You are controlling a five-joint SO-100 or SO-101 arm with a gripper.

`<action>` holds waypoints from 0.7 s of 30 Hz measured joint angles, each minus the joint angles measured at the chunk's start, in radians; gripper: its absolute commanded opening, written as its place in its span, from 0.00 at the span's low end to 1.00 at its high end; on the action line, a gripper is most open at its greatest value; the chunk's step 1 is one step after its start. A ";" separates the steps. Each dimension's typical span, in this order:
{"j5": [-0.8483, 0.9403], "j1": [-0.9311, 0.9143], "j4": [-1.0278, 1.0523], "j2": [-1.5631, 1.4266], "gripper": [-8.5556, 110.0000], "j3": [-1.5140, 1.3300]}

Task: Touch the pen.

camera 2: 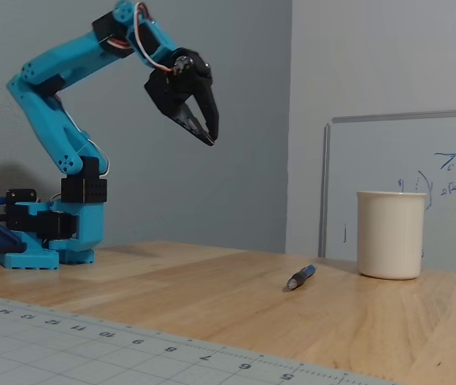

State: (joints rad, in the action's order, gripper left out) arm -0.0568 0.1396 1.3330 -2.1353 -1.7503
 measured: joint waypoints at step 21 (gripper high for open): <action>0.000 0.052 0.089 0.873 0.08 0.632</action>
State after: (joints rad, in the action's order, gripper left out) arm -0.0568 0.1917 1.4220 -1.2625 -1.1183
